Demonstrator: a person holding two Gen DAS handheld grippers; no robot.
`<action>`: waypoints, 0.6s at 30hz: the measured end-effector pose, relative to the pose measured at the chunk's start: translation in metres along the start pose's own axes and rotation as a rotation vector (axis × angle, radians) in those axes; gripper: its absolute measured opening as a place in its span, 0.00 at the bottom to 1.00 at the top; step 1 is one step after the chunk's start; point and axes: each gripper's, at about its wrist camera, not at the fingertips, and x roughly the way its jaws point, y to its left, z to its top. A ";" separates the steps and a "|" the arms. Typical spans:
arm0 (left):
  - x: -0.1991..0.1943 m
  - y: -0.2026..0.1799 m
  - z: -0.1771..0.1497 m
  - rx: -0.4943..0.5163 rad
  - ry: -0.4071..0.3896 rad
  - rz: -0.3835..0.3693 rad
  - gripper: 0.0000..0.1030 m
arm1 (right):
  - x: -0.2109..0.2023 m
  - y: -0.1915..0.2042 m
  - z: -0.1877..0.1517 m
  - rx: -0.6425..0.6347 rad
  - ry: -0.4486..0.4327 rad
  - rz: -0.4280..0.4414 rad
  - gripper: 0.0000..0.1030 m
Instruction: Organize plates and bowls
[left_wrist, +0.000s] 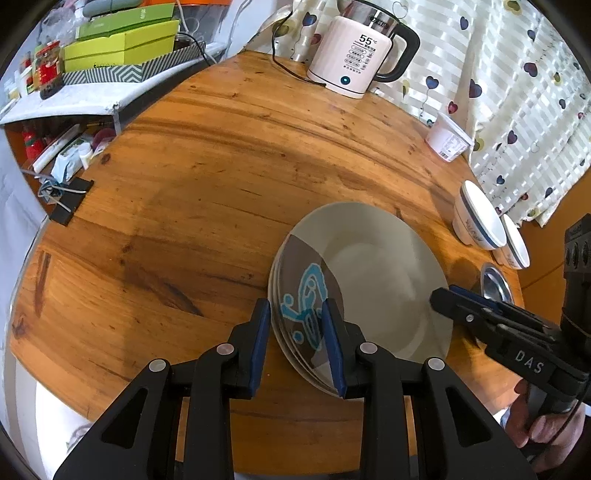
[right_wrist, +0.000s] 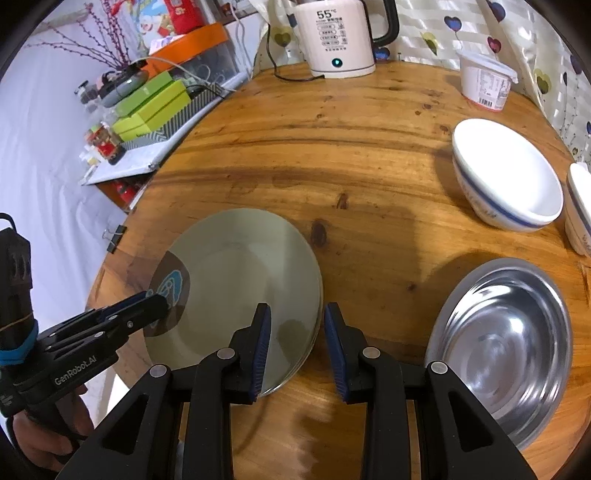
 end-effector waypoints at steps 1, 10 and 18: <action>0.000 -0.001 0.000 0.002 0.002 0.001 0.29 | 0.001 0.002 0.000 -0.007 0.002 0.000 0.29; 0.001 -0.004 -0.001 0.011 0.003 0.007 0.31 | 0.001 0.009 -0.001 -0.031 0.000 -0.019 0.31; -0.006 -0.003 0.000 0.006 -0.019 0.010 0.31 | -0.008 0.003 -0.002 -0.017 -0.017 0.004 0.31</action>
